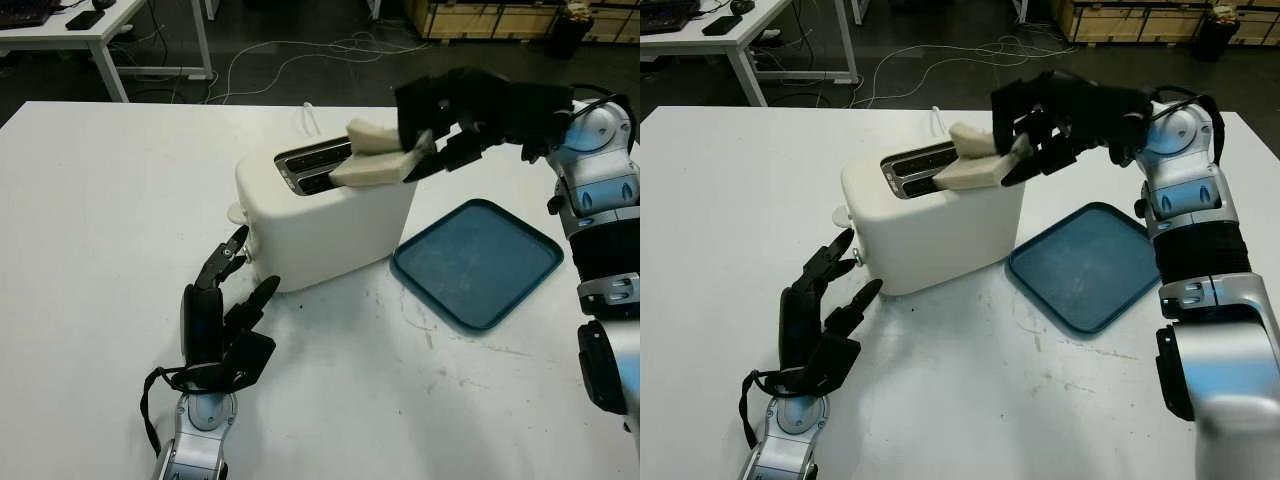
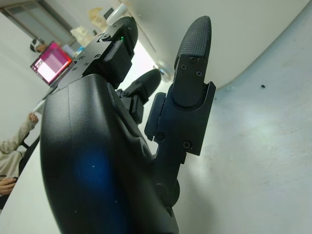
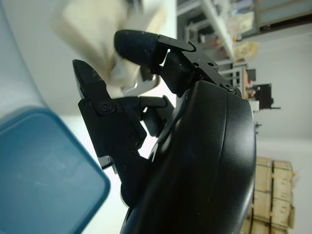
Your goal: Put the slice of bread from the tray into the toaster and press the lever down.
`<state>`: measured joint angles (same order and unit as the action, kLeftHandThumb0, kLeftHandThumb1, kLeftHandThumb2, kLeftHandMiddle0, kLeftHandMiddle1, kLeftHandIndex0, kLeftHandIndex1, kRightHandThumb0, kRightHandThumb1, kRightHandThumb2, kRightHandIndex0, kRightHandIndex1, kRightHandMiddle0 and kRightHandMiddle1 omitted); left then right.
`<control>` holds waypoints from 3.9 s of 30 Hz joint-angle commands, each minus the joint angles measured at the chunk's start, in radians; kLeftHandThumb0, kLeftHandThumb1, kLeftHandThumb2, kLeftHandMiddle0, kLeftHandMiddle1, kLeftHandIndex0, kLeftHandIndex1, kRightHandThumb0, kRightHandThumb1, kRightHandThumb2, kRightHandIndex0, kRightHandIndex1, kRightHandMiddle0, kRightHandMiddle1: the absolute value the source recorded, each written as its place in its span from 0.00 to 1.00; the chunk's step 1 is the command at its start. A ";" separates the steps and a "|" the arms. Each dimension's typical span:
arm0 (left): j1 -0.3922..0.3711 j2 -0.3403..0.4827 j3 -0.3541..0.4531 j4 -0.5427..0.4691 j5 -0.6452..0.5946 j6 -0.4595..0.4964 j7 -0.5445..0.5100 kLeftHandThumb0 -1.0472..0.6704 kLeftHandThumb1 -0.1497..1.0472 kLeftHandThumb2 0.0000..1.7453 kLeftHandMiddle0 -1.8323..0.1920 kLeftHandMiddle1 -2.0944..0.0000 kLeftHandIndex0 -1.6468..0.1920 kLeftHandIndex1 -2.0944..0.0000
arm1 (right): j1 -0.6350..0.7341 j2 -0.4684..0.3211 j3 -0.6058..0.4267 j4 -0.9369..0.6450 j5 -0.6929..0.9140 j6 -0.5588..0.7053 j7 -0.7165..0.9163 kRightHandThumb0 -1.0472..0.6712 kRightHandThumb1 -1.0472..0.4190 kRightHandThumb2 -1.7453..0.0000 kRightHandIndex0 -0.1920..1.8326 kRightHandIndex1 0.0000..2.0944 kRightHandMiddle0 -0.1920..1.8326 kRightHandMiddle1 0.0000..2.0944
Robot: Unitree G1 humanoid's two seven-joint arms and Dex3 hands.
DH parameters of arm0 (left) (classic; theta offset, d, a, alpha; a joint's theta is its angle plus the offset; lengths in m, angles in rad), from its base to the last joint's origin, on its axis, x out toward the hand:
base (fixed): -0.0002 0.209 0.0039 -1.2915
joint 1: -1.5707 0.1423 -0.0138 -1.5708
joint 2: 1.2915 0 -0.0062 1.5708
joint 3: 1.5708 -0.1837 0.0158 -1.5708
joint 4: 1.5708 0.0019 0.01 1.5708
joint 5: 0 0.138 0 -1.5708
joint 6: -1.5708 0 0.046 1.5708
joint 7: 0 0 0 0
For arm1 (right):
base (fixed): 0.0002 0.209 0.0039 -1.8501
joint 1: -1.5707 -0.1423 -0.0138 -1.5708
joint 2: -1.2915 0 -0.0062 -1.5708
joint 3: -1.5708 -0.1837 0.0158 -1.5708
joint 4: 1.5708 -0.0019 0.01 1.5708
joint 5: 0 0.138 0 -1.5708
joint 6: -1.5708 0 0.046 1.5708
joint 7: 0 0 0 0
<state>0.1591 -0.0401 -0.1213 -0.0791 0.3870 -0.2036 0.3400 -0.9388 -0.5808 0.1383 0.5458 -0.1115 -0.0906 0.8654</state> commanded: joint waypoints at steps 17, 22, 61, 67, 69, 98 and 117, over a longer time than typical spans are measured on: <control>0.003 0.004 0.001 -0.004 0.007 -0.019 0.010 0.28 0.89 0.09 0.73 0.63 0.60 1.00 | 0.009 0.002 0.021 -0.001 -0.042 -0.087 -0.034 0.48 0.24 1.00 0.24 0.56 0.47 0.10; 0.002 0.008 0.002 0.000 0.007 -0.024 0.011 0.28 0.89 0.10 0.74 0.63 0.60 1.00 | 0.019 0.001 0.013 -0.007 -0.050 -0.123 -0.078 0.47 0.24 1.00 0.25 0.57 0.49 0.12; 0.032 0.006 -0.002 -0.034 0.001 -0.004 -0.005 0.27 0.89 0.10 0.73 0.63 0.60 1.00 | 0.282 -0.047 0.035 0.112 -0.560 -0.849 -1.126 0.21 0.31 0.99 0.14 0.38 0.35 0.04; 0.039 0.005 -0.003 -0.036 0.006 -0.007 0.000 0.27 0.89 0.10 0.73 0.63 0.60 1.00 | 0.237 0.016 0.041 0.219 -0.537 -0.861 -1.170 0.28 0.28 0.99 0.20 0.40 0.38 0.05; 0.040 0.002 -0.003 -0.038 0.005 -0.004 0.001 0.26 0.89 0.10 0.73 0.63 0.60 1.00 | 0.224 0.026 0.045 0.240 -0.546 -0.860 -1.200 0.26 0.26 0.99 0.22 0.42 0.38 0.06; 0.044 -0.001 -0.010 -0.043 0.009 0.000 0.001 0.26 0.89 0.11 0.74 0.61 0.60 1.00 | 0.091 0.012 0.194 0.363 -0.736 -0.890 -1.526 0.24 0.30 1.00 0.17 0.48 0.45 0.09; 0.047 -0.009 -0.013 -0.043 0.002 -0.001 0.001 0.26 0.89 0.10 0.74 0.60 0.60 1.00 | 0.032 0.041 0.291 0.392 -0.798 -0.857 -1.643 0.39 0.13 0.99 0.44 0.65 0.50 0.34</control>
<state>0.2058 -0.0437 -0.1336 -0.1169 0.3872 -0.2069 0.3386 -0.8718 -0.5524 0.4231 0.9368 -0.8940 -0.9606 -0.7465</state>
